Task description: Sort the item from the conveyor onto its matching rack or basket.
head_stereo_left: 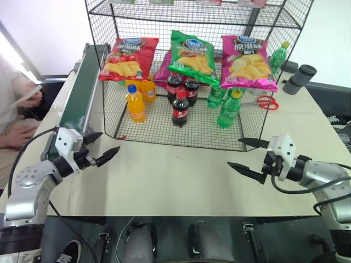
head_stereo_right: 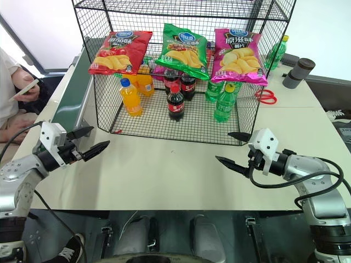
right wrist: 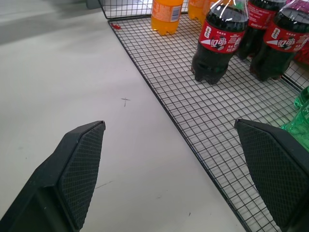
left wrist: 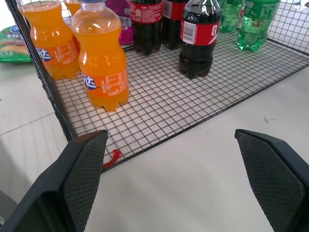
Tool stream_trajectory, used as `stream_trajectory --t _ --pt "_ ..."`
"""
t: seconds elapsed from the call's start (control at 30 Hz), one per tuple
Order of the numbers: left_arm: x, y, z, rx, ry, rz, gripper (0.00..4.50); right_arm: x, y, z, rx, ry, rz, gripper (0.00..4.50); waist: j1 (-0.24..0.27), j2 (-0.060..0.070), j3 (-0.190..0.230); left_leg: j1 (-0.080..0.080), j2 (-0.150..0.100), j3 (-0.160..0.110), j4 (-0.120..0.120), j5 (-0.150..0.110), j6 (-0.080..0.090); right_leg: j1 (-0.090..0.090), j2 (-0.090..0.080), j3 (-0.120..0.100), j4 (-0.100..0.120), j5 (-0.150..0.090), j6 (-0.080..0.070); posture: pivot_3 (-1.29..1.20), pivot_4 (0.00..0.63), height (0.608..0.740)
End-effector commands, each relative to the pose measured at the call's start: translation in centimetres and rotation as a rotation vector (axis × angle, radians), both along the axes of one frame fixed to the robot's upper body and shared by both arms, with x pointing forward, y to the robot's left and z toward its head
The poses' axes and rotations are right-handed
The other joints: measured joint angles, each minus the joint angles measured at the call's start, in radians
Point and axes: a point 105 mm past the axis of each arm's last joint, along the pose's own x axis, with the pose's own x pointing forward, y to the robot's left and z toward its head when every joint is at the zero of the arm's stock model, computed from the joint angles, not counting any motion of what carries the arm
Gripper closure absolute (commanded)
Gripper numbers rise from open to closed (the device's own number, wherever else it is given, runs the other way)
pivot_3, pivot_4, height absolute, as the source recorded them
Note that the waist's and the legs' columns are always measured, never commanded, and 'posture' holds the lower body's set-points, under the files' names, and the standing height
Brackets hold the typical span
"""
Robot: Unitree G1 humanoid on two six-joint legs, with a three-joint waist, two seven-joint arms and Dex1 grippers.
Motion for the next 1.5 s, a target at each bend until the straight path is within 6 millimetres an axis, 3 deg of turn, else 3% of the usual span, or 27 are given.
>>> stream_trajectory --t 0.03,0.63,1.5 --pt "0.19 0.26 0.87 0.009 -0.042 0.006 0.0 0.03 0.15 0.75 -0.006 -0.039 0.013 0.03 0.0 0.0 0.0 0.0 0.0 0.0 0.0 0.0 0.0 0.0 0.0 0.0 0.0 0.0 0.0 0.0 0.15 0.74" --pt "0.19 0.17 0.06 0.004 -0.034 0.018 0.0 0.37 0.1 0.59 -0.015 -0.042 0.014 0.03 0.0 0.0 0.0 0.0 0.0 0.0 0.0 0.0 0.0 0.0 0.0 0.0 0.0 0.0 0.0 0.0 0.15 0.74" --pt "0.66 0.61 0.4 -0.049 -0.064 0.073 0.0 0.62 0.28 0.43 -0.037 -0.029 0.037 0.03 0.0 0.0 0.0 0.0 0.0 0.0 0.001 0.0 0.0 0.0 0.0 0.0 0.001 0.0 0.0 0.0 0.15 0.74"
